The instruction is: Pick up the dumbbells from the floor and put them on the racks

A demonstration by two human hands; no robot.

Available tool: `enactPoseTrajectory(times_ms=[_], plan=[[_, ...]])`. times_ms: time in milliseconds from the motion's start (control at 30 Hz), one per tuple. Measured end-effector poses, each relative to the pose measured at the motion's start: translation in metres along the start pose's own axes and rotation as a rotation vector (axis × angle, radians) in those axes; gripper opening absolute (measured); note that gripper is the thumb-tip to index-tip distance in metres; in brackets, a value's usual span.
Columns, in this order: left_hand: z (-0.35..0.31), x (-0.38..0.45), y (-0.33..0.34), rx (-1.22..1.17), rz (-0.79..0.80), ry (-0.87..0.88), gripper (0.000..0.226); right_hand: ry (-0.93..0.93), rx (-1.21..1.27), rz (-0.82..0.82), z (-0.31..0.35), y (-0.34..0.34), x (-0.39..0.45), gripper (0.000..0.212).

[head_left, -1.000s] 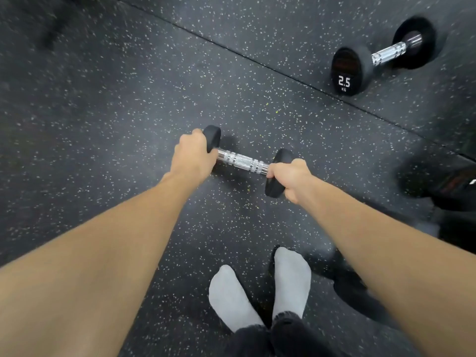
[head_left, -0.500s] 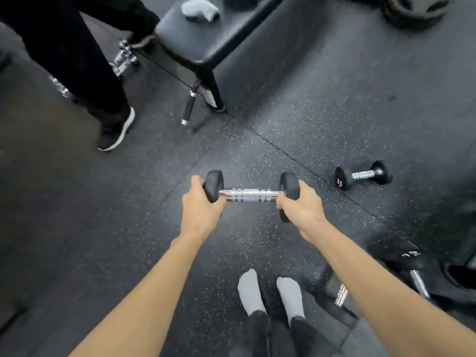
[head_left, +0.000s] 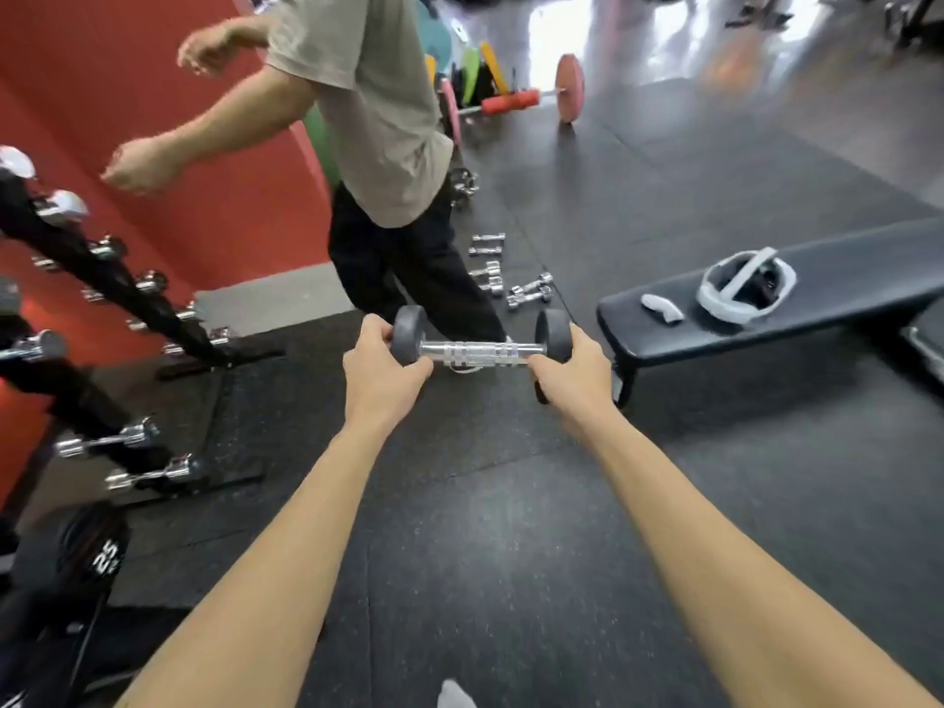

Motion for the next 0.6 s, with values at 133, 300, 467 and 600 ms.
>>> enactPoseTrajectory(times_ms=[133, 300, 467, 600], plan=[[0.016, -0.028, -0.131, 0.029, -0.244, -0.063, 0.037, -0.188, -0.01, 0.191, 0.08, 0.075, -0.059, 0.03], [0.053, -0.105, -0.3, 0.138, -0.564, -0.119, 0.041, -0.446, -0.049, 0.472, 0.155, 0.2, -0.168, 0.036], [0.099, -0.199, -0.458, 0.279, -0.754, -0.24, 0.041, -0.51, 0.013, 0.721, 0.19, 0.332, -0.307, 0.035], [0.133, -0.266, -0.565, 0.35, -0.865, -0.298, 0.04, -0.539, 0.041, 0.884, 0.205, 0.422, -0.419, 0.023]])
Point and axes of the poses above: each hand's wrist, its own x-axis towards the middle knuckle, its own y-axis out of the palm, z = x × y, the point moved 4 cm from there along x, towards the middle knuckle, and after that the axes turned 9 degrees about y, right-handed, at the moved point
